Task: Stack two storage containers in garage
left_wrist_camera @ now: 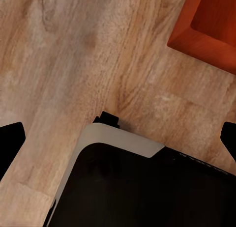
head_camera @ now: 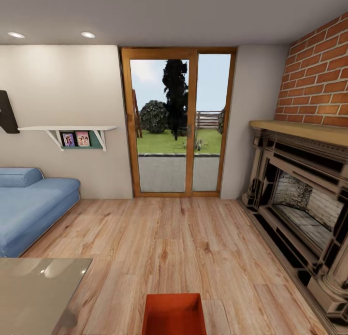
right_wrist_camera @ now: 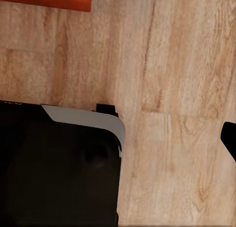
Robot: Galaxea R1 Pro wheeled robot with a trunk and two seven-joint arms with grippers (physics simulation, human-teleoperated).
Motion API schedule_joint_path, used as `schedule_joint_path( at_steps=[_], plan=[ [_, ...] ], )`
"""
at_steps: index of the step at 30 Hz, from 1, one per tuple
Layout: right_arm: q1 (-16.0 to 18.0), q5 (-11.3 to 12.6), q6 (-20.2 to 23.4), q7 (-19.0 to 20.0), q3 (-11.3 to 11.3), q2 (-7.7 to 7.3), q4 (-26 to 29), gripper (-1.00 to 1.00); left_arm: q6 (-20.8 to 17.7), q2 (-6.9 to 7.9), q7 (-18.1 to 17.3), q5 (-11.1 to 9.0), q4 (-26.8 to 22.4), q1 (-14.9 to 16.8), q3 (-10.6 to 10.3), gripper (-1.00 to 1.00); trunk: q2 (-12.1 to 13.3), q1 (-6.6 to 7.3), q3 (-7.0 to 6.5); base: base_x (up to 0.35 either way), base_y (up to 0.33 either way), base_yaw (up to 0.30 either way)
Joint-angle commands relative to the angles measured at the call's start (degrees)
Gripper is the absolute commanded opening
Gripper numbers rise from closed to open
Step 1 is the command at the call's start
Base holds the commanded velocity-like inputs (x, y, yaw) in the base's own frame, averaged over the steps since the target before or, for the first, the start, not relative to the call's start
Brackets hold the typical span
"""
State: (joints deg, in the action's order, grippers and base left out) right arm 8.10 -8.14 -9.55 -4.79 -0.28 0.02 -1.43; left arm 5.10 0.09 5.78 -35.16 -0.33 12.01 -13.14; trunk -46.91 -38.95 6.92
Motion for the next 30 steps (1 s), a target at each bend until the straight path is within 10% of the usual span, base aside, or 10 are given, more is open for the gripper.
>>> schedule_joint_path(
  at_steps=[1, 30],
  plan=[
    [0.1, -0.6, -0.2, -0.3, -0.1, -0.01, -0.2, 1.00, 0.1, 0.00, 0.2, -0.3, 0.0, 0.0, -0.5, 1.00, -0.1, -0.01, 0.18, 0.000, 0.000, 0.000],
    [0.1, -0.5, -0.1, 0.0, 0.1, 0.01, -0.2, 1.00, 0.1, -0.02, 0.2, 0.2, -0.4, 0.0, -0.7, 1.00, -0.1, -0.01, 2.84, 0.000, 0.000, 0.053]
  ],
)
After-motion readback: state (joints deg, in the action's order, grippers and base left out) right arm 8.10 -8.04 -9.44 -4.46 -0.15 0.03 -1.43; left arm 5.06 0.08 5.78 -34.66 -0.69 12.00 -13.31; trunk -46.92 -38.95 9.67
